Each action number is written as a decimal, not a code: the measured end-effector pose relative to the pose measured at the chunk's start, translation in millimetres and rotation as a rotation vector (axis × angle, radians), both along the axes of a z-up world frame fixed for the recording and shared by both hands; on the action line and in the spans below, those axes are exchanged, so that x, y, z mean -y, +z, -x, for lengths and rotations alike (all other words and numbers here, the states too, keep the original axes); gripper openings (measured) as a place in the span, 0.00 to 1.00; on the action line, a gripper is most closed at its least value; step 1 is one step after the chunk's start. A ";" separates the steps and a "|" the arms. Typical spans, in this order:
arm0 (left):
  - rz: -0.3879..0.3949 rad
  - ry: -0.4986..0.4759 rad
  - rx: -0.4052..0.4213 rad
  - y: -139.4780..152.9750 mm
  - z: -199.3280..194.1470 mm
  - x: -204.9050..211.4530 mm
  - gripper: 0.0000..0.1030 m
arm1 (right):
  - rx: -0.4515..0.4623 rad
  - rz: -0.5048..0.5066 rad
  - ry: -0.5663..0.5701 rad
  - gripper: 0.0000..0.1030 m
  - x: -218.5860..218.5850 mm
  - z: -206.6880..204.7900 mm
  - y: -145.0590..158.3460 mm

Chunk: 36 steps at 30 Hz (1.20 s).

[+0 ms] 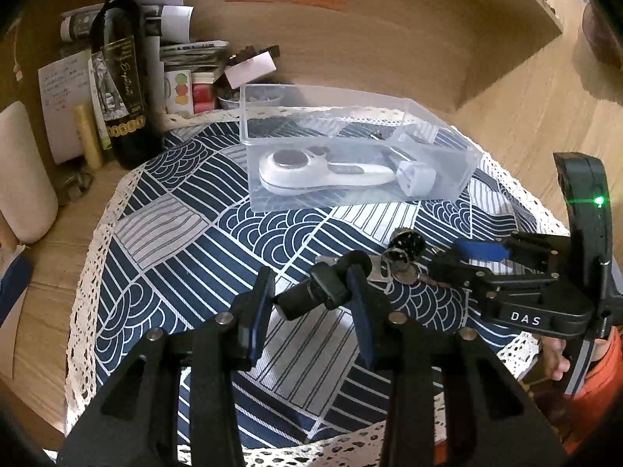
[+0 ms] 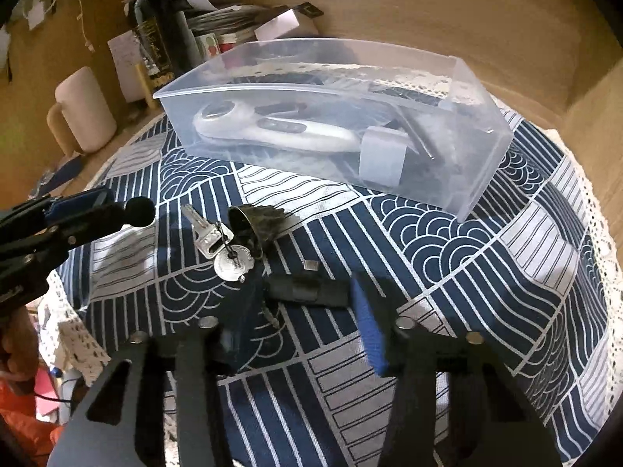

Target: Organize rigid objects

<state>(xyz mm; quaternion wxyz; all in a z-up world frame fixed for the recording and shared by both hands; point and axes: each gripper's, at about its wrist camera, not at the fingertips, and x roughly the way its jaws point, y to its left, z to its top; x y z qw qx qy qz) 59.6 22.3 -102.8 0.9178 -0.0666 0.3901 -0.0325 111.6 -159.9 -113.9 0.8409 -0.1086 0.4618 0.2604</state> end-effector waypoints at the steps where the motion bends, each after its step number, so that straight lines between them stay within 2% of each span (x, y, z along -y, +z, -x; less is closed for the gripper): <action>1: 0.000 0.001 0.003 0.9 -0.3 0.3 0.37 | 0.006 0.008 -0.010 0.41 1.8 -1.2 -0.5; 3: -0.003 0.001 0.012 3.2 -0.3 0.6 0.37 | 0.019 0.031 -0.029 0.41 5.3 -3.1 -2.7; 11: -0.010 0.010 0.049 16.9 -10.0 0.1 0.37 | 0.043 0.011 -0.072 0.40 16.6 -4.4 4.7; 22: -0.024 0.016 0.120 56.0 -50.1 -10.2 0.37 | 0.224 -0.089 -0.081 0.40 17.6 -16.3 71.9; 29: -0.030 0.006 0.100 62.1 -85.0 -9.9 0.37 | 0.300 -0.119 -0.088 0.41 14.2 -40.6 99.9; 36: -0.039 -0.020 0.046 53.1 -124.3 -4.7 0.37 | 0.281 -0.101 -0.084 0.41 -1.3 -77.8 95.8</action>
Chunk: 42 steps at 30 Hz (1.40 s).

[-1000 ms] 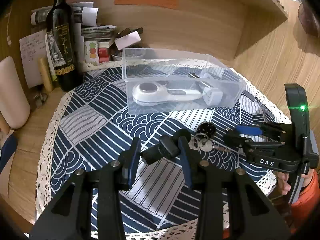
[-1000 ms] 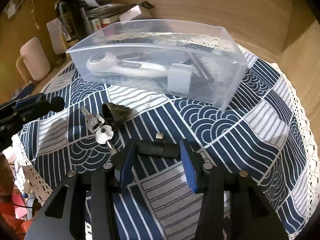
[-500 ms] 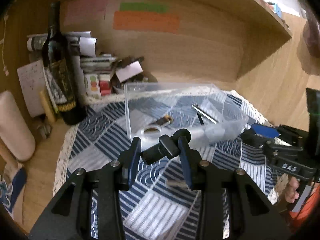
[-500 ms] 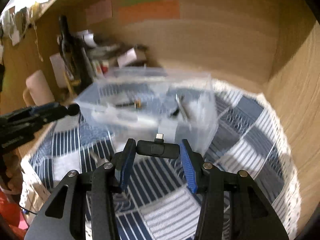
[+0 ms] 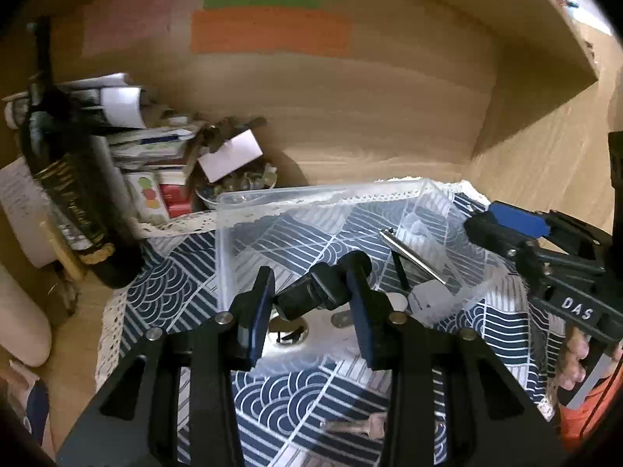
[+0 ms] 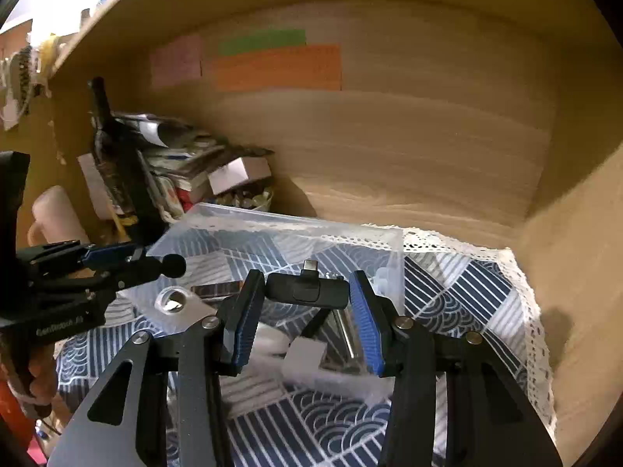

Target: Organize rigid objects

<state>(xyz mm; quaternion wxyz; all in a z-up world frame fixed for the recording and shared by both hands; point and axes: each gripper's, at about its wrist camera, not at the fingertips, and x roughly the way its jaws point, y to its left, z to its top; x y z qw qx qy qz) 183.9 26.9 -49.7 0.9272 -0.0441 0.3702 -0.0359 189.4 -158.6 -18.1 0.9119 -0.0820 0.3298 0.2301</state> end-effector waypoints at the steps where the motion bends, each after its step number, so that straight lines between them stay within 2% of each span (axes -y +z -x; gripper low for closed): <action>1: -0.002 -0.003 -0.007 -1.6 -4.2 1.2 0.37 | -0.013 0.005 0.001 0.41 -2.8 -6.1 -3.8; 8: -0.049 -0.036 -0.061 -23.6 -31.9 9.2 0.37 | -0.127 0.032 0.025 0.41 -19.1 -37.3 -35.0; 15: -0.052 -0.033 -0.100 -37.0 -46.4 7.6 0.37 | -0.166 0.063 0.031 0.41 -29.8 -48.1 -53.7; 17: -0.054 -0.031 -0.113 -38.4 -47.6 8.2 0.40 | -0.181 0.061 0.033 0.41 -29.6 -48.8 -55.0; 19: -0.054 -0.030 -0.106 -36.0 -44.9 8.7 0.50 | -0.188 0.050 0.044 0.41 -28.9 -48.4 -53.0; 21: -0.062 -0.020 -0.080 -29.5 -38.5 9.0 0.56 | -0.163 0.054 0.042 0.44 -27.2 -42.8 -47.0; 24: -0.077 -0.016 -0.046 -17.8 -28.2 10.9 0.59 | -0.122 0.050 0.041 0.48 -24.1 -33.8 -35.5; 29: -0.097 -0.001 0.018 2.7 -2.0 13.3 0.76 | -0.069 0.030 0.051 0.50 -16.6 -12.7 -14.4; 31: -0.108 0.004 0.037 7.4 9.6 13.7 0.85 | -0.048 0.024 0.056 0.51 -13.5 -1.7 -9.0; 33: -0.113 0.014 0.052 9.7 23.1 12.0 0.90 | -0.048 0.019 0.065 0.52 -10.6 9.5 -6.1; 38: -0.116 0.028 0.042 5.6 48.9 4.0 0.91 | -0.065 0.017 0.094 0.53 -11.8 32.2 -11.2; 42: -0.107 0.038 0.007 -5.1 62.9 -4.2 0.91 | -0.113 0.023 0.131 0.56 -15.8 49.0 -25.3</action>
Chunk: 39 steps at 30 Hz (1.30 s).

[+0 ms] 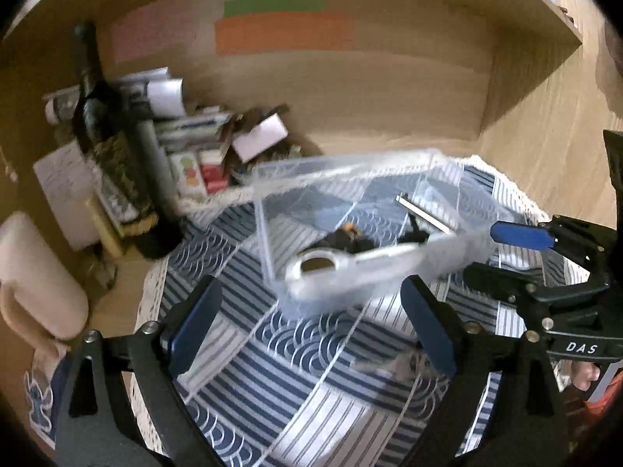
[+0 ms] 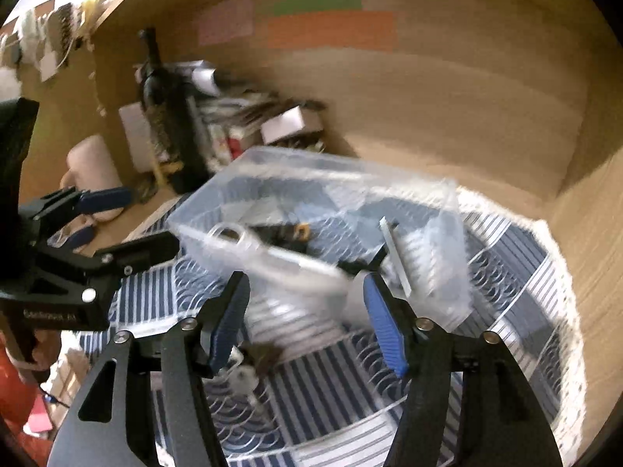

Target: Organize rigid objects

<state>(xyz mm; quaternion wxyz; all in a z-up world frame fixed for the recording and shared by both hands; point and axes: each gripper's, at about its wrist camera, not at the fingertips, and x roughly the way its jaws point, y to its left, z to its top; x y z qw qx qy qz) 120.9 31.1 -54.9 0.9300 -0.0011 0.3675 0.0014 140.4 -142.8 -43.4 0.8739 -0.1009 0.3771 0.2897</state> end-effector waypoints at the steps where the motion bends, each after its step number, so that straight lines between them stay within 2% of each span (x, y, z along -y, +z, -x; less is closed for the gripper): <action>1: 0.003 0.003 -0.012 -3.6 3.5 -2.3 0.91 | -0.007 0.003 0.006 0.56 -1.5 3.4 -3.2; 8: -0.001 0.022 -0.090 -32.9 21.8 -12.6 0.91 | -0.108 0.052 0.017 0.56 -18.0 3.7 -40.4; 14: 0.004 0.000 -0.140 -51.1 31.4 -8.5 0.91 | -0.164 0.096 0.037 0.54 -29.8 -1.0 -60.7; 16: 0.003 -0.019 -0.147 -54.2 33.0 -3.2 0.91 | -0.182 0.109 0.045 0.46 -31.5 -2.7 -65.3; 18: -0.005 -0.041 -0.156 -58.1 34.6 3.9 0.91 | -0.203 0.107 0.048 0.29 -30.7 -4.1 -68.0; 19: -0.006 -0.055 -0.167 -60.8 34.2 8.0 0.91 | -0.215 0.104 0.048 0.29 -29.1 -4.6 -69.0; 27: 0.035 -0.138 -0.269 -77.2 19.0 35.0 0.91 | -0.192 0.038 -0.004 0.29 0.1 1.9 -58.7; 32: 0.005 -0.166 -0.302 -85.4 4.4 51.0 0.91 | -0.150 0.010 -0.046 0.29 22.5 6.5 -45.2; 39: -0.028 -0.202 -0.306 -87.9 -10.5 65.9 0.91 | -0.127 -0.025 -0.080 0.29 40.1 3.5 -37.7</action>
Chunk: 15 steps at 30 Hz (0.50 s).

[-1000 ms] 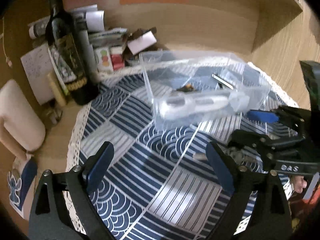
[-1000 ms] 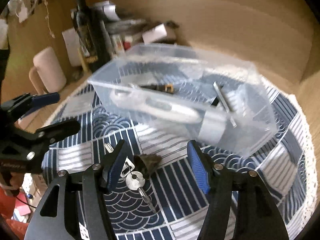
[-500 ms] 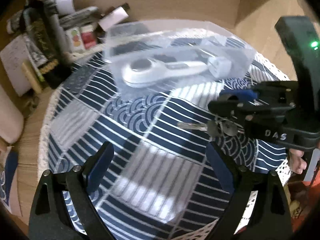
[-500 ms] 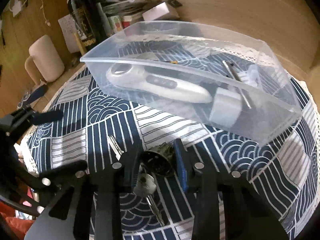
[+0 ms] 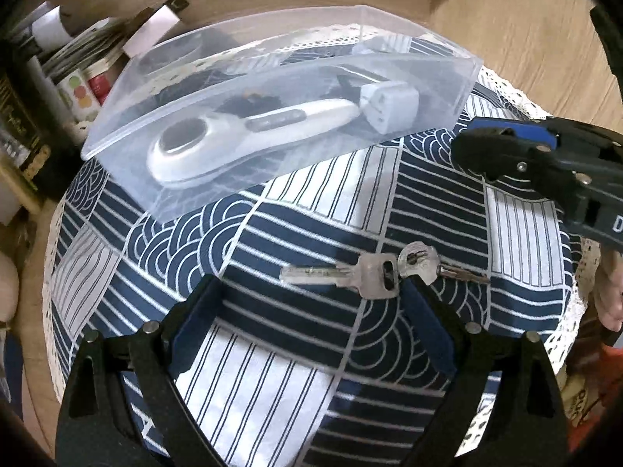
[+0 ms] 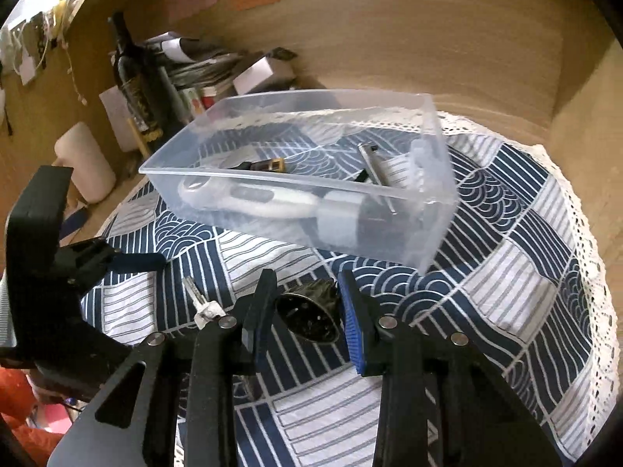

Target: Organize rigid objects

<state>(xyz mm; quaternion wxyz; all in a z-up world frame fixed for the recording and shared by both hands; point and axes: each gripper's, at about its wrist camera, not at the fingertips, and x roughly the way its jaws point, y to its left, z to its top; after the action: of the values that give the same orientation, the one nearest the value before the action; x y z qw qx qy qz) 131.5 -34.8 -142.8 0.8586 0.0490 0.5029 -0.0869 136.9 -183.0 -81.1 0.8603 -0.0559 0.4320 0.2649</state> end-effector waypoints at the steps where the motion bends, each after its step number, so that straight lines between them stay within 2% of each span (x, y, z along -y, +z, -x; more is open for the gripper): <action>1: 0.004 0.001 -0.002 -0.4 -2.2 -0.3 0.89 | 0.003 -0.002 -0.001 0.29 2.4 0.9 0.3; 2: 0.013 0.009 -0.002 -0.4 -4.7 -0.3 0.87 | 0.006 -0.005 -0.002 0.29 4.8 1.4 0.5; 4: 0.017 0.013 0.009 0.2 -5.6 1.1 0.75 | 0.013 -0.010 -0.006 0.29 6.8 2.5 1.8; 5: 0.014 0.009 0.016 0.9 -5.6 3.7 0.72 | 0.015 -0.015 -0.007 0.29 8.3 2.7 2.0; 8: 0.017 -0.013 0.033 3.1 -2.5 8.7 0.54 | 0.018 -0.025 -0.009 0.29 11.5 1.9 3.8; 10: 0.017 -0.030 0.043 4.9 -1.8 11.4 0.33 | 0.017 -0.031 -0.011 0.29 12.3 1.6 4.2; 13: 0.014 -0.040 0.042 6.2 -0.5 9.8 0.22 | 0.023 -0.031 -0.014 0.29 13.1 3.6 5.7; 15: 0.030 -0.031 0.035 6.9 -0.2 3.3 0.21 | 0.025 -0.033 -0.017 0.29 14.6 4.2 6.6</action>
<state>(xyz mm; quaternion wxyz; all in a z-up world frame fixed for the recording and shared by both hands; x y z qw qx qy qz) 131.7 -38.0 -135.9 0.8664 0.0453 0.4857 -0.1068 132.7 -197.5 -74.5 0.8685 -0.0412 0.4174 0.2642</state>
